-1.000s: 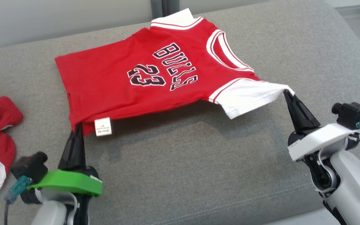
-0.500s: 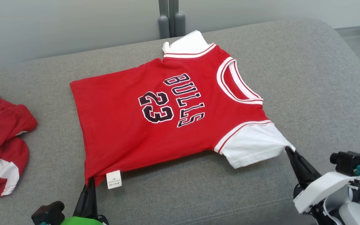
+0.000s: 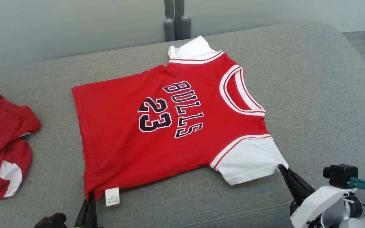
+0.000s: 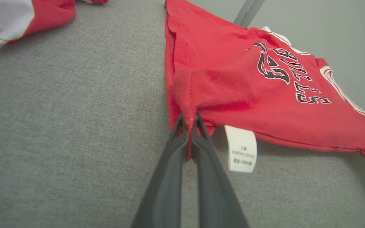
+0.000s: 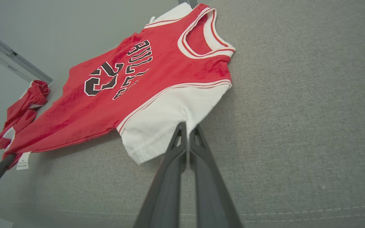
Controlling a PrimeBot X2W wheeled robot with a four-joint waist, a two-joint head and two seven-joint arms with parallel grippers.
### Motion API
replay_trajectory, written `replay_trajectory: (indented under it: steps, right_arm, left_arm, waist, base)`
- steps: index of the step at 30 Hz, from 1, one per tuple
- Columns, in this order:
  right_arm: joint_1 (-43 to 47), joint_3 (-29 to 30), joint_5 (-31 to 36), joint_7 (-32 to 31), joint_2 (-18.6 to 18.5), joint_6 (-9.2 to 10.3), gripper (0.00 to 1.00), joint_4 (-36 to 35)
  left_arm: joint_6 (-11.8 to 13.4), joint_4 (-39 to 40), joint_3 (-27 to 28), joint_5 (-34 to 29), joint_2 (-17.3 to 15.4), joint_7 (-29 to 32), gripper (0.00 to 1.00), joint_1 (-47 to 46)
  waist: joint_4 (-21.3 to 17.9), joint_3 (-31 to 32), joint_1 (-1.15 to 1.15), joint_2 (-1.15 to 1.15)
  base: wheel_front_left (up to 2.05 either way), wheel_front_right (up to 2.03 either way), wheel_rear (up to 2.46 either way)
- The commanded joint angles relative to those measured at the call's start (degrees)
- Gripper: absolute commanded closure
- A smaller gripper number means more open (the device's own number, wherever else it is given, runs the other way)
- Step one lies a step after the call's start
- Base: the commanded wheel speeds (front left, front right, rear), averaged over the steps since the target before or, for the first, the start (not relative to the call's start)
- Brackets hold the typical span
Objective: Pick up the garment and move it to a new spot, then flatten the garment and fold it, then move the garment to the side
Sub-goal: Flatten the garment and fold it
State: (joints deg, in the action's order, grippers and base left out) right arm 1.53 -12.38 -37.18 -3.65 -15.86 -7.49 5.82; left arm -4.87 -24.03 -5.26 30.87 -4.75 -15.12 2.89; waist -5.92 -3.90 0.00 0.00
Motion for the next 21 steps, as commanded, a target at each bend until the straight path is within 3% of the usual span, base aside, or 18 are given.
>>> replay_trajectory:
  steps: [1, 10, 21]
  right_arm:
    - [-0.13, 0.27, 0.50, -0.04, 0.12, 0.00, 1.00, -0.58]
    - [-7.57, -0.54, 1.00, 0.05, -0.32, 0.00, 1.00, 0.21]
    - [-25.98, -5.34, -0.25, 0.46, 0.33, 0.00, 1.00, 13.81]
  left_arm:
    - [-0.27, 0.14, 0.05, -0.78, 0.03, 0.00, 1.00, -1.15]
    - [-1.15, 0.54, 0.26, -4.29, -1.27, 0.00, 1.00, -4.93]
    - [-1.59, -4.08, -0.99, -5.31, -3.29, 0.47, 1.00, -13.83]
  waist:
    - [-0.02, 0.03, 0.00, 0.00]
    - [0.17, 0.03, 0.00, 0.00]
    - [0.54, -1.81, 0.00, 0.00]
  base:
    - [0.00, 0.00, 0.00]
    - [0.00, 0.00, 0.00]
    - [0.00, 0.00, 0.00]
